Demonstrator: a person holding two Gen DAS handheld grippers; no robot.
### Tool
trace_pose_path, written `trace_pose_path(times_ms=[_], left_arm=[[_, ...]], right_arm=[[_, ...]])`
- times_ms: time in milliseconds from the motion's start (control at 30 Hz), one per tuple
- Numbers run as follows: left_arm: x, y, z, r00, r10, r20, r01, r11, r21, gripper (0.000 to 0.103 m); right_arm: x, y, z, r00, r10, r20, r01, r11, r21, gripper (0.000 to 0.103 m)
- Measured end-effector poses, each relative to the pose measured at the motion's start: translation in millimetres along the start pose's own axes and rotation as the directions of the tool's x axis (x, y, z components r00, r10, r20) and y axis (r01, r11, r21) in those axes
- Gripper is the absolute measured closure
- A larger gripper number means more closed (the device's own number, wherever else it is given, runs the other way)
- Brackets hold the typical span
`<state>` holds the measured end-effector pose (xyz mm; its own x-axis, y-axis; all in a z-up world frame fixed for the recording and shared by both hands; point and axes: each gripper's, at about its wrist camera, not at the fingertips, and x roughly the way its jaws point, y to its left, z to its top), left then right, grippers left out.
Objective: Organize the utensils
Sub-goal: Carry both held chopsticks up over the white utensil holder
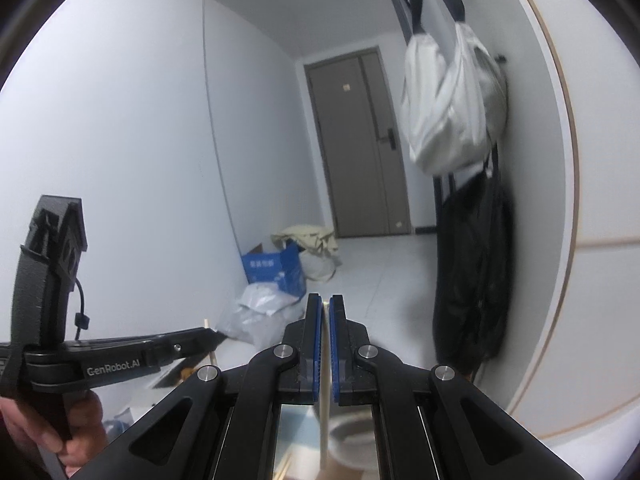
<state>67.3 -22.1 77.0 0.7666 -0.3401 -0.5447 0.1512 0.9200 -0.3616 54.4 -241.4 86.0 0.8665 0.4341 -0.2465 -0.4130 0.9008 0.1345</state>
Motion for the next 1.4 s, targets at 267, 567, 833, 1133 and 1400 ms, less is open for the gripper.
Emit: trace_pose_path(times_ms=[267, 567, 833, 1133, 1400], left_arm=[[7, -5, 47, 0.998, -0.027, 0.064, 0.03, 0.999, -0.037, 0.103], [41, 8, 71, 0.993, 0.011, 0.118, 0.003, 0.993, -0.119, 0.103], [68, 35, 68, 0.984, 0.055, 0.167, -0.018, 0.976, -0.216, 0.103], [87, 38, 60, 0.982, 0.045, 0.182, -0.006, 0.978, -0.207, 0.103], [93, 36, 51, 0.987, 0.03, 0.158, -0.002, 0.985, -0.174, 0.103]], right_arm=[[15, -10, 49, 0.999, -0.001, 0.032, 0.003, 0.999, -0.041, 0.1], [49, -15, 72, 1.0, 0.01, 0.024, -0.008, 0.996, -0.089, 0.1], [88, -21, 69, 0.999, 0.032, -0.02, -0.034, 0.993, -0.111, 0.1], [113, -20, 50, 0.996, 0.056, -0.076, -0.066, 0.988, -0.142, 0.1], [120, -23, 32, 0.991, 0.054, -0.125, -0.075, 0.983, -0.165, 0.1]])
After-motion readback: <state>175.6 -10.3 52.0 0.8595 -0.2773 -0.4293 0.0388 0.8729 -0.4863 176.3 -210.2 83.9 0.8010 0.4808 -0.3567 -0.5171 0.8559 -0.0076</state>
